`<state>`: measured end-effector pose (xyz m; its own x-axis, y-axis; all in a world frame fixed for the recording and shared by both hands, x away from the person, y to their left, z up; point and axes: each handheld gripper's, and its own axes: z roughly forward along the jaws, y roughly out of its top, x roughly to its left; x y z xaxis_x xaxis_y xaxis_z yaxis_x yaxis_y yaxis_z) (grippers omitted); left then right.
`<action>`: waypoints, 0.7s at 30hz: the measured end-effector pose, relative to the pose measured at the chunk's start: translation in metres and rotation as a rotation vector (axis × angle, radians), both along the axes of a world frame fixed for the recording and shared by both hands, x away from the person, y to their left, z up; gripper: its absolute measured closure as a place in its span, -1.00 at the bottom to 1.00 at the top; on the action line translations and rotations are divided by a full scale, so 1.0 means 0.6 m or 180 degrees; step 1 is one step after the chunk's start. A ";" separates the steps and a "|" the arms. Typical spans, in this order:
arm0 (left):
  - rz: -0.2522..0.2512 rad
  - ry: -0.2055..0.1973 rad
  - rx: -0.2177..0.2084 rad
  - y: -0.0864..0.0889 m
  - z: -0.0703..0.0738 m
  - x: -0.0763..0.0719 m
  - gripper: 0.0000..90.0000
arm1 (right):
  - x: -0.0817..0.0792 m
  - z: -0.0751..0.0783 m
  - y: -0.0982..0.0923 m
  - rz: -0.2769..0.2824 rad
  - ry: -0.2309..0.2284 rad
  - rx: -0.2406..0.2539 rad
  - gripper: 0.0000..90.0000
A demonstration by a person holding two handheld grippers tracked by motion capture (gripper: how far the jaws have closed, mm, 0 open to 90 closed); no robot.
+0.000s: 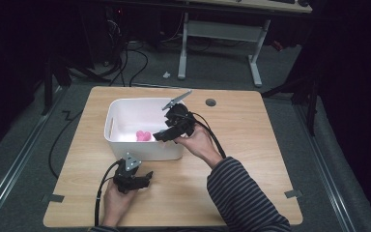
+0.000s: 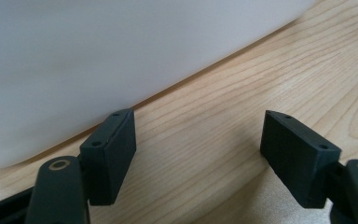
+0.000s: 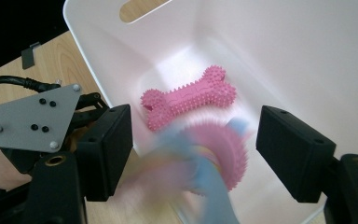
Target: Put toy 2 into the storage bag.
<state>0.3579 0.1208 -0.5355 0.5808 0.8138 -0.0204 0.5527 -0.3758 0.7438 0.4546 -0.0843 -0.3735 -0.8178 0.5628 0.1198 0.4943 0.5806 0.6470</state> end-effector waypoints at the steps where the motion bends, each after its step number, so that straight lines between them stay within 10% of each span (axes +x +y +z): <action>1: -0.0009 0.0001 0.0004 0.000 0.000 0.000 -0.40 | -0.001 0.001 -0.002 0.0011 -0.0018 0.0026 -0.40; 21: -0.0002 -0.0010 0.0008 -0.001 0.000 0.000 -0.40 | -0.048 0.031 -0.082 -0.0283 -0.0351 0.0294 -0.33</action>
<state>0.3578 0.1204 -0.5357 0.5814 0.8135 -0.0165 0.5501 -0.3781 0.7446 0.4260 -0.1334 -0.3552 -0.7764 0.6243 0.0866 0.4640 0.4732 0.7489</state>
